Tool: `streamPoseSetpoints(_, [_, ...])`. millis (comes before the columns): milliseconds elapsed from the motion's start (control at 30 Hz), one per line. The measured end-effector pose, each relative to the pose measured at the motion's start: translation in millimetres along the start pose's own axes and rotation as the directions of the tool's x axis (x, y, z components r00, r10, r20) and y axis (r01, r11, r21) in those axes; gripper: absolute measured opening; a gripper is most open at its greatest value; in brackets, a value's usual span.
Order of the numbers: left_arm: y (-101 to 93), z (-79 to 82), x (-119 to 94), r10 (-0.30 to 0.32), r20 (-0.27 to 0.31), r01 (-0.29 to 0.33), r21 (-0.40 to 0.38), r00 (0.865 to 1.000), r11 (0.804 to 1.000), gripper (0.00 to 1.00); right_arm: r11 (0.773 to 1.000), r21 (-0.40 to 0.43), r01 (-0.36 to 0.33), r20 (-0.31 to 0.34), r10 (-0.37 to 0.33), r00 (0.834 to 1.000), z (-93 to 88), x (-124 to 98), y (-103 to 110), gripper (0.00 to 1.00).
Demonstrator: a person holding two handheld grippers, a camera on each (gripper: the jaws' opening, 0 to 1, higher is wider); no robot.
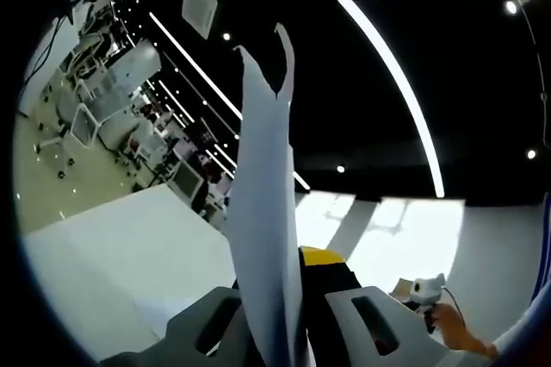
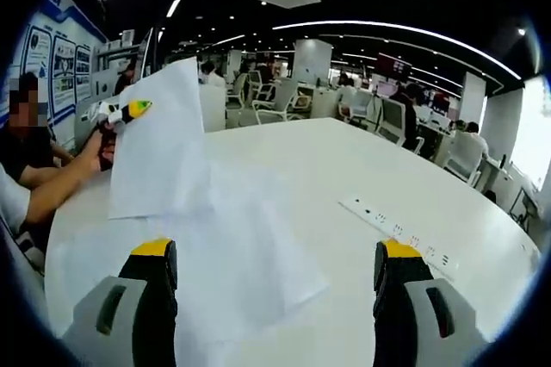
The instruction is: Organize the stack of printing papers by aligning and flattening the scattered papers on the table
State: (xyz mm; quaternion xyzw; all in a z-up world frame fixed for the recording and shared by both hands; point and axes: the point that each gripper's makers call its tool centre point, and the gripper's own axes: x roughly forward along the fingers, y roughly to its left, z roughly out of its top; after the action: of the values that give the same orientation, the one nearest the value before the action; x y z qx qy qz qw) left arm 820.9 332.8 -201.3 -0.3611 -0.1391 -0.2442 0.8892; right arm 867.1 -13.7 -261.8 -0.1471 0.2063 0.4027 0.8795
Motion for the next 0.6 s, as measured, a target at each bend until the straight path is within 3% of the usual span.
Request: streamPoseSetpoints(600, [0.2,-0.6,0.3,0.001,-0.001,-0.001,-0.001,1.000,1.000,0.06,1.000,0.027,-0.004,-0.031,0.005,0.999,-12.1,7.5,0.4,0.90])
